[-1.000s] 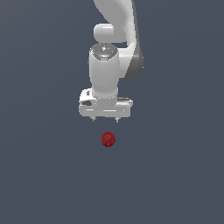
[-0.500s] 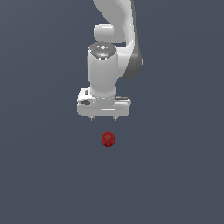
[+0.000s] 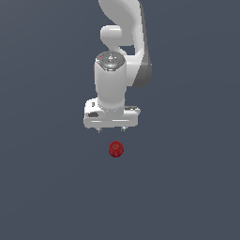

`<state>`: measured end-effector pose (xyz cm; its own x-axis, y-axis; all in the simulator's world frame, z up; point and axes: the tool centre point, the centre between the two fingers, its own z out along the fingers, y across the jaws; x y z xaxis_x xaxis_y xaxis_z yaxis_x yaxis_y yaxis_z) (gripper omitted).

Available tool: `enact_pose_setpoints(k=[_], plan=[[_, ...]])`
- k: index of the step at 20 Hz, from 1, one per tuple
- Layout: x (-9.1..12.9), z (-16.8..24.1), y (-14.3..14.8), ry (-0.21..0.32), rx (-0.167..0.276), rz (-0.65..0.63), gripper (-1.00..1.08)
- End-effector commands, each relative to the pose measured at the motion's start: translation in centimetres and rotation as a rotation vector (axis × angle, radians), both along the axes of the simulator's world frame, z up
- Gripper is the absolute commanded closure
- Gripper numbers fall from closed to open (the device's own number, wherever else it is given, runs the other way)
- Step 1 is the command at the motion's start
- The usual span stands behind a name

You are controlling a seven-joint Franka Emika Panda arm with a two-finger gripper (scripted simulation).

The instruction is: Pick up the object and move it to a goal position.

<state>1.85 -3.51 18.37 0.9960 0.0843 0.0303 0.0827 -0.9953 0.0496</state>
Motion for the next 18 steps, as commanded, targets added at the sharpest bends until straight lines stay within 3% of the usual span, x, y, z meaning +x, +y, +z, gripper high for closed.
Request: enact_pose_setpoints(k=[1, 18], plan=[[0.2, -0.6, 0.1, 0.005, 0.000, 0.043, -0.92], [1.7, -6.7, 1.1, 0.042, 0.021, 0.473, -0.92]])
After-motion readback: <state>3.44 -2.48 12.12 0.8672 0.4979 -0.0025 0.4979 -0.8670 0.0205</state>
